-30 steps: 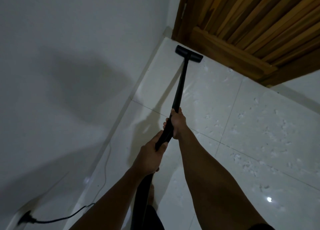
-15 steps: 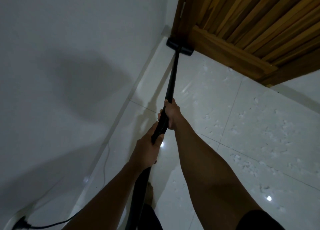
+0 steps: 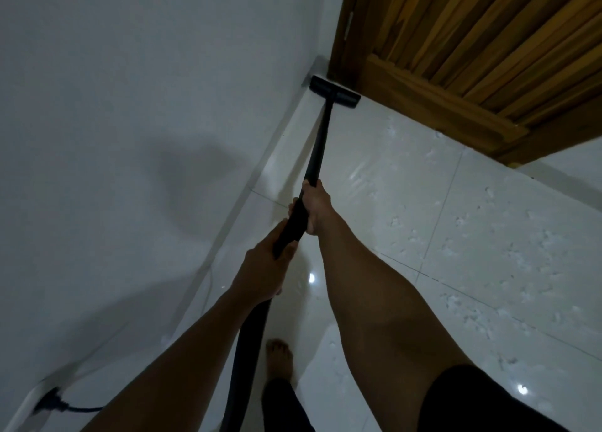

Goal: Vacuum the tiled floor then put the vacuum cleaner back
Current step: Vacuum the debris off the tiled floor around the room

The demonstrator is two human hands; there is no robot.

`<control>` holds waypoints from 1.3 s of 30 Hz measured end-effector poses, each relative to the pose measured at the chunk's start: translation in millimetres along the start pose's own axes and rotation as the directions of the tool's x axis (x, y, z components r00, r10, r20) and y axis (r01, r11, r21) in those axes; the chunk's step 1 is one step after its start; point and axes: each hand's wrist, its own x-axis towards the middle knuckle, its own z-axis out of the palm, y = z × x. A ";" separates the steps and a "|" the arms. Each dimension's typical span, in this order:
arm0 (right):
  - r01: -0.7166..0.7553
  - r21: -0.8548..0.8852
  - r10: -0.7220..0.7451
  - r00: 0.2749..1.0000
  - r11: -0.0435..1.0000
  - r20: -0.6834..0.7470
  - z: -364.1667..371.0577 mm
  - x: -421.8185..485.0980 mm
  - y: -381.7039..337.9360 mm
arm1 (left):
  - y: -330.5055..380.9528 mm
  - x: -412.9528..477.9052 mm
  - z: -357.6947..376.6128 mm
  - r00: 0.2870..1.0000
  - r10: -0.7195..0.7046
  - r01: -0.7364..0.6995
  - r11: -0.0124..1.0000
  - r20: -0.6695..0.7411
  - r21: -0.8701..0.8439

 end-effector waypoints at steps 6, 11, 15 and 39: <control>0.019 0.070 -0.019 1.000 0.997 -0.001 -5.6 -38.0 37.7 | -9.8 -47.7 -1.7 1.000 -0.016 0.015 0.996 0.005 0.082; 0.014 0.125 -0.008 0.999 0.992 -0.045 -10.4 -84.6 72.8 | -16.2 -103.1 -5.2 1.000 -0.024 0.024 0.993 0.005 0.113; 0.028 0.152 -0.018 0.998 0.988 -0.065 -24.7 -125.7 102.3 | -16.1 -150.7 -3.9 0.998 -0.010 0.005 0.995 0.054 0.095; 0.051 -0.017 -0.052 0.997 0.999 -0.065 -93.5 -447.5 433.0 | -137.6 -593.9 43.9 0.986 0.089 -0.087 0.996 0.138 -0.017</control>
